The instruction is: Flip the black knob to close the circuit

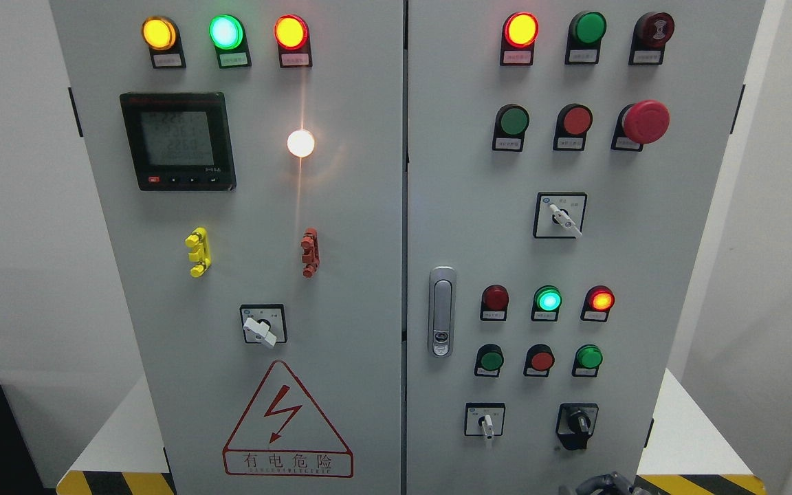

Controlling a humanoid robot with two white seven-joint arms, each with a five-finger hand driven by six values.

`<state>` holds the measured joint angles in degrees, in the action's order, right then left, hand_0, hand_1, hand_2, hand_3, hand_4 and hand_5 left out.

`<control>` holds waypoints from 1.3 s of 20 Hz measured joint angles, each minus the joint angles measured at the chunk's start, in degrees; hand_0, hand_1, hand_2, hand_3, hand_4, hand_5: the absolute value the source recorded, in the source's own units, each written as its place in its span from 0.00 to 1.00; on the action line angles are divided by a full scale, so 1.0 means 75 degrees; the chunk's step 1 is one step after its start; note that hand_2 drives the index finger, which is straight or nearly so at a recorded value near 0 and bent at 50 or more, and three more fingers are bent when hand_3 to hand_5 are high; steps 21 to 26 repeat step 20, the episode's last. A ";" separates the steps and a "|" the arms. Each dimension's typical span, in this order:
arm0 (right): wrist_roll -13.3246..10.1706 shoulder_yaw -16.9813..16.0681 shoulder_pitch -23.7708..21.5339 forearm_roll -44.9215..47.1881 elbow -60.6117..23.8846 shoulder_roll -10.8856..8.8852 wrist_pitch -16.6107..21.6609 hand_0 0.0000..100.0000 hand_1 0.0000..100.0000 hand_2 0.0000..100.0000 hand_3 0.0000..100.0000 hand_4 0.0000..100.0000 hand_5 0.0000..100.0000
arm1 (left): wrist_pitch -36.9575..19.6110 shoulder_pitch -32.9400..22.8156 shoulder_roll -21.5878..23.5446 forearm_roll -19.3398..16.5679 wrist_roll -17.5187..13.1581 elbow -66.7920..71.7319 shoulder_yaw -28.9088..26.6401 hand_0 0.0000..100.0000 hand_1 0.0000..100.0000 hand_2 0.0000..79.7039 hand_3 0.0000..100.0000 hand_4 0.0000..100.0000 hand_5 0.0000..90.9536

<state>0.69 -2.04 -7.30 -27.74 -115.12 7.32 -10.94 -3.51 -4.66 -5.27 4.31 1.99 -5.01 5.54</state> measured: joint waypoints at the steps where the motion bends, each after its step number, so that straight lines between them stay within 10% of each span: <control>1: -0.0051 0.0025 -0.0160 0.0455 -0.0061 -0.0007 0.0189 0.00 0.13 0.16 0.38 0.36 0.30 | 0.0000 0.0000 0.0000 0.0000 0.0000 0.0000 0.0000 0.12 0.56 0.00 0.00 0.00 0.00; 6: -0.0159 0.0115 -0.0895 0.2617 -0.0270 -0.0044 0.1224 0.00 0.11 0.04 0.21 0.16 0.08 | 0.0000 0.0000 0.0000 0.0000 0.0000 0.0000 0.0000 0.12 0.56 0.00 0.00 0.00 0.00; 10: 0.0643 0.0163 -0.1480 0.3734 -0.0342 -0.0079 0.1941 0.00 0.06 0.00 0.04 0.00 0.00 | 0.0000 0.0000 0.0000 0.0000 0.0000 0.0000 0.0000 0.12 0.56 0.00 0.00 0.00 0.00; 17: 0.1478 0.0139 -0.2018 0.4787 -0.0337 -0.0120 0.2406 0.00 0.02 0.00 0.00 0.00 0.00 | 0.0000 0.0000 0.0000 0.0000 0.0000 0.0000 0.0000 0.12 0.56 0.00 0.00 0.00 0.00; 26: 0.1582 0.0097 -0.2112 0.5002 -0.0329 -0.0132 0.2433 0.00 0.01 0.00 0.00 0.00 0.00 | 0.0000 0.0000 0.0000 0.0000 0.0000 0.0000 0.0000 0.12 0.56 0.00 0.00 0.00 0.00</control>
